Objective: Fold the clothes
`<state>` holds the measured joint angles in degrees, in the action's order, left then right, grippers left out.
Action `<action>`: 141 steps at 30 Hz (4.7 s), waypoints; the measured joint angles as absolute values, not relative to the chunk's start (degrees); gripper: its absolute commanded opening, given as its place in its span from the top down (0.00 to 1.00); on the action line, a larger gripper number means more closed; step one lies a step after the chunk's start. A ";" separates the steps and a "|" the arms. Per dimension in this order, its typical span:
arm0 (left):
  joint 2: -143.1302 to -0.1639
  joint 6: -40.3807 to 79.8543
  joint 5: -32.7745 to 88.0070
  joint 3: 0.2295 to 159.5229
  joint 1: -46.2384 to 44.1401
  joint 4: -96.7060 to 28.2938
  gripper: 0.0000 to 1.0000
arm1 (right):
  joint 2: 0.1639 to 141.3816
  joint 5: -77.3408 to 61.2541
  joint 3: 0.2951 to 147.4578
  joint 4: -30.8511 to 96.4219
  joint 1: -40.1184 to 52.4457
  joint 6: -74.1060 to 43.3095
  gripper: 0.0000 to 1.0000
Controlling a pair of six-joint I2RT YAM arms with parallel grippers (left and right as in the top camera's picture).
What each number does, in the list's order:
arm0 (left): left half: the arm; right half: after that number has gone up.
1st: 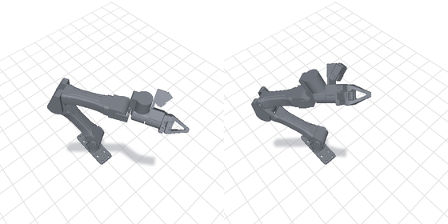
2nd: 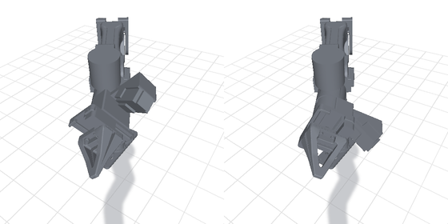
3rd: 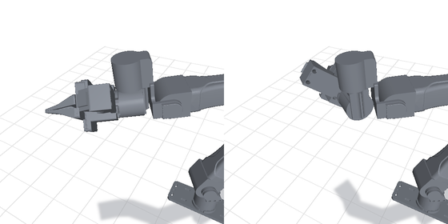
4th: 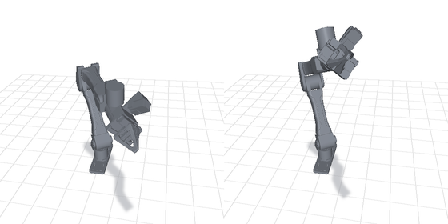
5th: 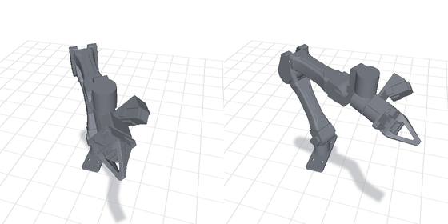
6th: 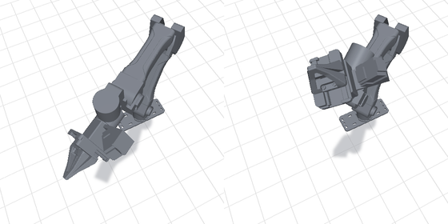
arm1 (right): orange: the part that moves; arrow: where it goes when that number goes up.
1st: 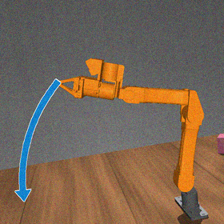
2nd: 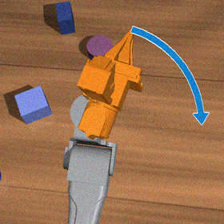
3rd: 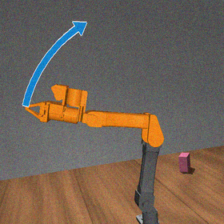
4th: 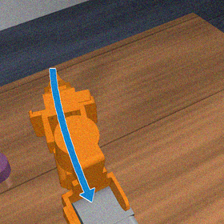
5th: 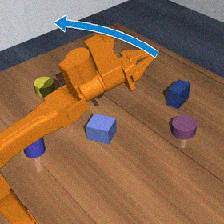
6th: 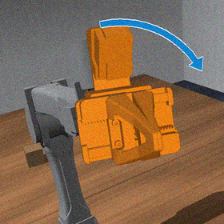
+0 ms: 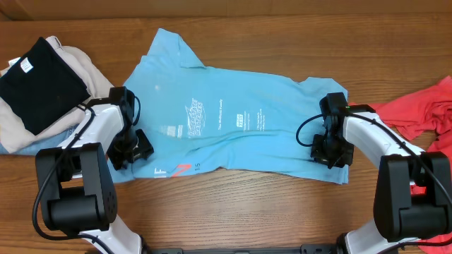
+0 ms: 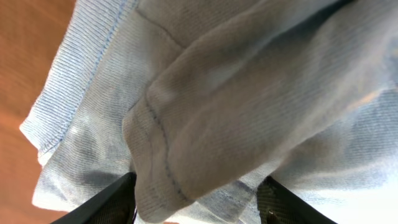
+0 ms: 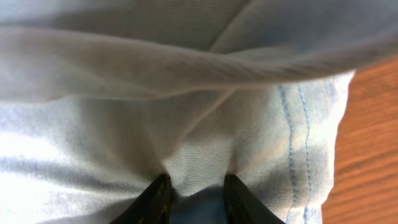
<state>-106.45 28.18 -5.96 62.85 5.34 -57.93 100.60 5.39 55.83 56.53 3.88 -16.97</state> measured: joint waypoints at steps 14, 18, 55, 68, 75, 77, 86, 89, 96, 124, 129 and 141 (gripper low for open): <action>-105.86 30.39 -5.80 59.59 5.34 -64.12 0.41 | 100.62 6.85 55.35 59.02 -1.69 -20.01 0.68; -105.86 31.24 -5.76 59.46 5.34 -64.29 0.41 | 100.62 6.90 55.31 59.07 -2.00 -20.25 0.68; -99.74 30.92 -6.09 60.53 5.30 -61.08 0.60 | 100.60 6.87 55.16 58.26 -2.00 -20.34 0.67; -99.74 29.89 -6.70 60.53 5.30 -58.59 0.96 | 100.60 6.90 55.13 58.26 -2.00 -20.34 0.67; -99.74 28.47 -6.39 65.01 5.30 -57.56 0.96 | 100.60 6.92 55.11 58.26 -2.00 -20.34 0.67; -99.74 28.12 -5.98 68.07 5.30 -57.21 0.96 | 100.57 6.90 55.11 58.24 -2.00 -20.34 0.67; -99.74 27.20 -1.45 72.38 5.30 -53.49 0.96 | 100.55 6.92 55.11 58.26 -2.00 -20.34 0.67; -99.74 26.35 1.15 72.38 5.30 -51.31 0.96 | 100.55 6.94 55.11 58.24 -2.00 -20.32 0.67; -99.74 24.56 7.11 72.38 5.30 -46.74 0.96 | 100.55 7.03 55.11 58.24 -2.00 -20.34 0.64; -99.74 22.28 12.01 72.47 5.30 -60.88 0.96 | 100.49 7.49 55.05 58.30 -2.00 -20.32 0.62; -99.74 23.64 4.86 72.47 5.30 -68.69 0.96 | 100.49 7.51 55.05 58.26 -2.00 -20.27 0.62; -99.74 27.11 -5.41 66.72 5.30 -70.65 0.95 | 100.49 7.51 55.05 58.28 -2.00 -20.29 0.62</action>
<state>-99.74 27.11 -5.41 66.72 5.30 -70.65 100.49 7.51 55.05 58.28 -2.00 -20.29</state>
